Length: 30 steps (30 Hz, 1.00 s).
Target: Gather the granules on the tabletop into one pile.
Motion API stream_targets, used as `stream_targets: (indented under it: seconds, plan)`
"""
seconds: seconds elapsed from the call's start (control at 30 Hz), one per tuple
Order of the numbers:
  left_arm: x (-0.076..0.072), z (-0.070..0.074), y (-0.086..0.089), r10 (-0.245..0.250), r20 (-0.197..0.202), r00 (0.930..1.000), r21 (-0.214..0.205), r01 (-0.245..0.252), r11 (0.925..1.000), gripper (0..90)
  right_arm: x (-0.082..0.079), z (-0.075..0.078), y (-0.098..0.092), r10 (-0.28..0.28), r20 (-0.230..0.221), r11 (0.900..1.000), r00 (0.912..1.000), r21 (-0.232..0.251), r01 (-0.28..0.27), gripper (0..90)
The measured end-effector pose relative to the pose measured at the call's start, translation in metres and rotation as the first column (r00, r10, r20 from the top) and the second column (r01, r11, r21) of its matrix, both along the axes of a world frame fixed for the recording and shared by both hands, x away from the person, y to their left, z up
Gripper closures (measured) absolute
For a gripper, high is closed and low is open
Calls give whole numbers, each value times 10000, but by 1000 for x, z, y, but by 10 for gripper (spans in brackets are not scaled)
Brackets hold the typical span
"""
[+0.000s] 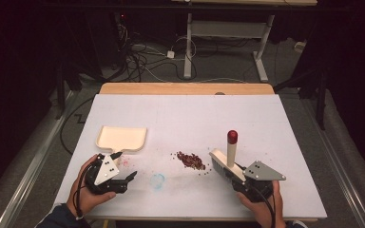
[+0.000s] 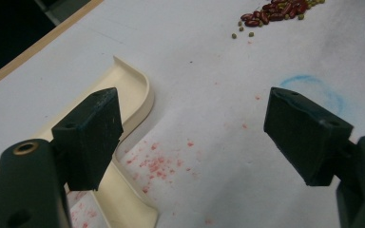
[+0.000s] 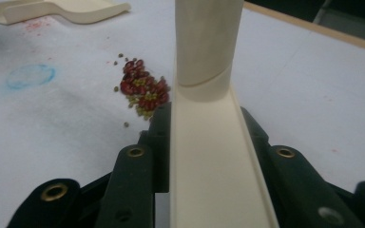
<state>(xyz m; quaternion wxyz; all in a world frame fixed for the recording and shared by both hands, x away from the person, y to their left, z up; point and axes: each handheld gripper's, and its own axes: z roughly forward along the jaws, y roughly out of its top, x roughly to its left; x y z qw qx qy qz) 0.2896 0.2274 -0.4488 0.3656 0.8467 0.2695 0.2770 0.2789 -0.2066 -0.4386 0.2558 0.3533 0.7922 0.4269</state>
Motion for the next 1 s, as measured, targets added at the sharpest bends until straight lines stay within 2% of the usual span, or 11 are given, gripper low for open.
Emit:
stream_targets:
  seconds: [0.23, 0.37, 0.57, 0.7, 0.83, 0.93, 1.0]
  plan:
    - [1, -1, 0, -12, -41, 10000, -33, 12, 10000, 199, 1, -3, 18, 396, -81, 9992, 9992, -5, -396, 673]
    - [0, -1, -2, -60, -20, 10000, -7, 60, 10000, 200, 6, -2, 28, 501, 295, 9984, 9983, -291, -492, 673]
    - [2, -2, -2, -75, -87, 9999, 40, 76, 10000, 200, 14, 3, 32, 345, 562, 9993, 9978, -191, -335, 673]
    - [1, -1, -2, -79, -53, 10000, 38, 79, 10000, 200, 15, 9, 26, 204, 776, 9998, 9968, -21, -203, 673]
    - [1, -1, -1, -56, -43, 10000, 37, 56, 10000, 200, 14, 17, 11, 457, 854, 9965, 9953, 659, -514, 673]
    - [1, -1, 0, -37, -26, 10000, 23, 37, 10000, 201, 10, 20, 0, 822, 492, 9906, 9954, 1053, -870, 673]
    - [0, 0, 0, -41, -18, 10000, 34, 42, 10000, 202, 6, 18, -4, 818, 286, 9923, 9962, 912, -841, 673]
